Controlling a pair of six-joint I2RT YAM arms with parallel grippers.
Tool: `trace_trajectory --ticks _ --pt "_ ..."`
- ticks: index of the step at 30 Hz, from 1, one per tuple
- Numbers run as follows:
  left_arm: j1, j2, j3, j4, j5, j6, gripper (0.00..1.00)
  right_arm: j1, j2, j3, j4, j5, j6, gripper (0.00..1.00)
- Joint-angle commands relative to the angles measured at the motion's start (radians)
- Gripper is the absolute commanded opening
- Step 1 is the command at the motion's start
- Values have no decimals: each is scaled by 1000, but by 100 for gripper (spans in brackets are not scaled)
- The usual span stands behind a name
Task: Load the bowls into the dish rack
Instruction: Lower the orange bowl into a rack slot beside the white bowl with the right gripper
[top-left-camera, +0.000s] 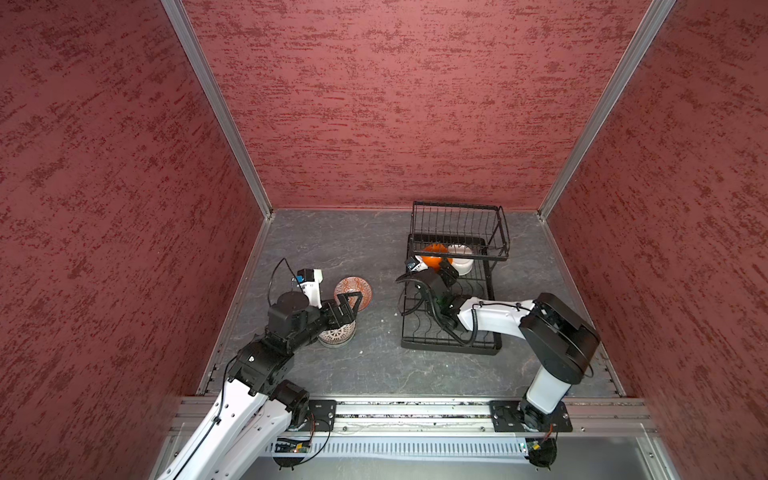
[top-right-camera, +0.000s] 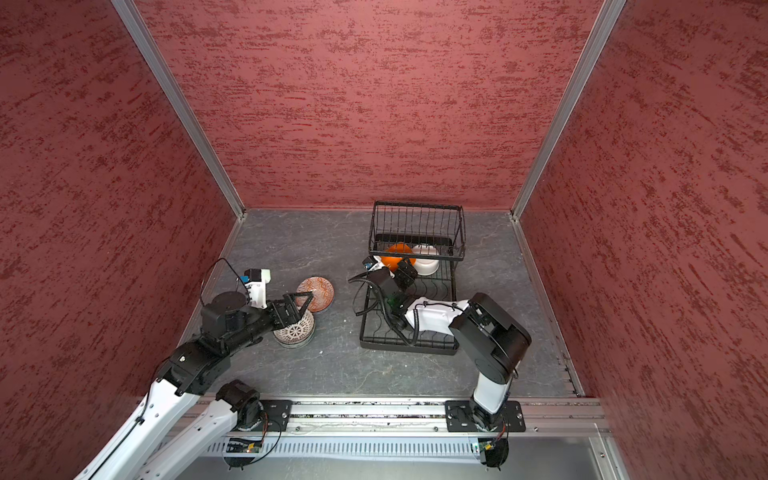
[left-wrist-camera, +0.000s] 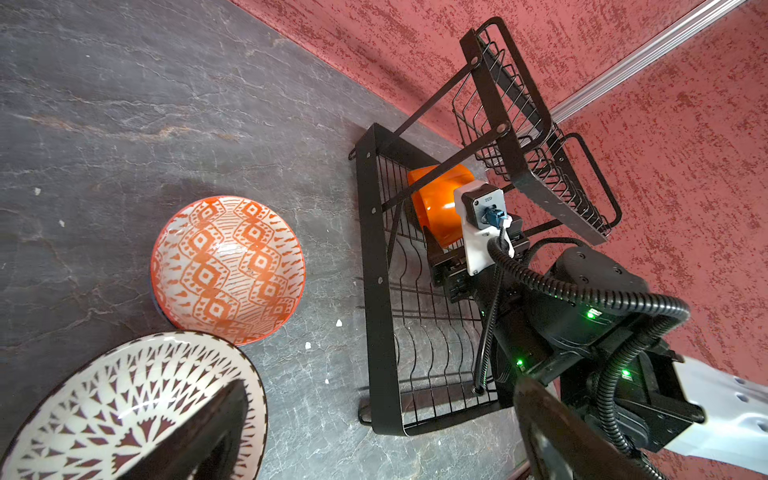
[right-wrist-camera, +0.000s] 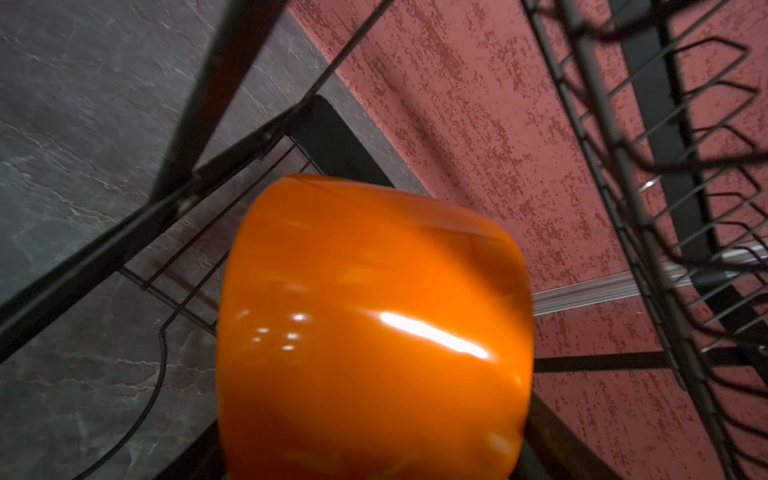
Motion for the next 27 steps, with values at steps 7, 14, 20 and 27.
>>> trace_trajectory --ticks 7,14,20,27 --pt "9 -28 15 -19 5 5 100 -30 63 47 169 69 -128 77" --pt "9 -25 15 -27 4 11 100 -46 94 62 194 73 -171 77" --pt "11 -21 7 -19 7 7 100 -47 127 72 188 57 -196 79" --pt "13 -21 2 -17 3 6 100 -46 150 52 235 58 -230 85"
